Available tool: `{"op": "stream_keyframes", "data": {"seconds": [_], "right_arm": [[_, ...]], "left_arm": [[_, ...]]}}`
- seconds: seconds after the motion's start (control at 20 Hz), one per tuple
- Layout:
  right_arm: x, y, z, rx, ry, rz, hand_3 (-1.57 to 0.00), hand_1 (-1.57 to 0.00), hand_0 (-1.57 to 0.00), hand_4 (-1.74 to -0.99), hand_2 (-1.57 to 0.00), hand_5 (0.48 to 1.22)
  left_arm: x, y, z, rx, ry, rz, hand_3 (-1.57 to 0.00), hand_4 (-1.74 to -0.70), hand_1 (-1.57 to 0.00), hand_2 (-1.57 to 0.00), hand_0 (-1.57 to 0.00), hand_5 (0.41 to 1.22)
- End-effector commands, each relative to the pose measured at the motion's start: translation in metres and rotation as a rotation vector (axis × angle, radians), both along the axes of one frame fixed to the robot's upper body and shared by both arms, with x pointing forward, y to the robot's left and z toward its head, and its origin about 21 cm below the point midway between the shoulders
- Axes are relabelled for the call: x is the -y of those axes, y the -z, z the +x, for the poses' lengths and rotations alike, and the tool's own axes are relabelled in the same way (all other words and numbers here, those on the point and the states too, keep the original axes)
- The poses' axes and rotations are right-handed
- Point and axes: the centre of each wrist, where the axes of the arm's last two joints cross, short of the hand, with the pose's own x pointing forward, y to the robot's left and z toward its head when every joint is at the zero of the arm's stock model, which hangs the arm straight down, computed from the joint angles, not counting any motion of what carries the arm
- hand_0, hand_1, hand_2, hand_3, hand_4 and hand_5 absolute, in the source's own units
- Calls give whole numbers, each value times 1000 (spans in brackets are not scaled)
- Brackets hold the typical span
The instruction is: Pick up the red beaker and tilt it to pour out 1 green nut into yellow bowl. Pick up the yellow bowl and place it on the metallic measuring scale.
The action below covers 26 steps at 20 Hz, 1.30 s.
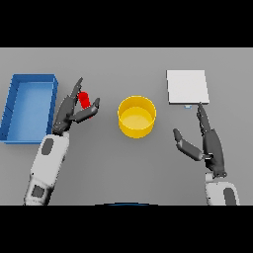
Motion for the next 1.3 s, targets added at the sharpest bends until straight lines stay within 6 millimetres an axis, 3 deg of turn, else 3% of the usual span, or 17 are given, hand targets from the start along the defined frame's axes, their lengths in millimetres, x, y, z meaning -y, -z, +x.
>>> {"op": "stream_keyframes", "data": {"seconds": [0.0,0.25,0.3,0.4,0.5,0.65,0.75,0.85,1.0,1.25], "right_arm": [[-1,1,0,-8,2,-2,1,1,1,-1268,1,639],[0,3,-3,-6,4,-15,1,1,1,-1261,1,641],[1,1,-1,-4,6,-17,1,1,1,-1259,1,642],[1,0,-1,8,5,-13,1,1,1,-1258,1,644],[0,1,-2,-1,12,-18,1,1,1,-1255,1,644],[3,0,-4,6,14,-16,1,1,1,-1252,1,644],[1,2,-2,-10,10,0,1,1,1,-1254,1,644],[0,-3,-1,4,10,-4,1,1,1,-1257,1,645],[0,-2,-2,-4,14,10,1,1,1,-1260,1,643],[0,-1,-3,7,14,-25,1,1,1,-1259,1,649]], "left_arm": [[3,0,2,16,9,-16,1,-1297,1,1,1,686],[6,7,9,18,3,-61,1,-1348,1,0,1,704],[9,7,11,32,-4,-90,-31,-1378,-26,-67,1,724],[16,8,14,26,-31,-119,-292,-1449,-328,-364,-285,783],[19,7,17,22,-52,-102,-724,-1500,-699,-733,-662,941],[20,8,17,54,-10,-71,-974,-1603,-1125,-1142,-1106,1078],[22,7,17,47,7,-47,-1189,-1544,-1285,-1296,-1273,1129],[28,8,16,39,-3,-49,-1326,-1505,-1388,-1395,-1380,1162],[25,6,17,58,-36,-88,-1446,-1620,-1477,-1481,-1473,1140],[26,-19,20,144,-58,-124,-1530,-1701,-1540,-1542,-1539,1114]]}}
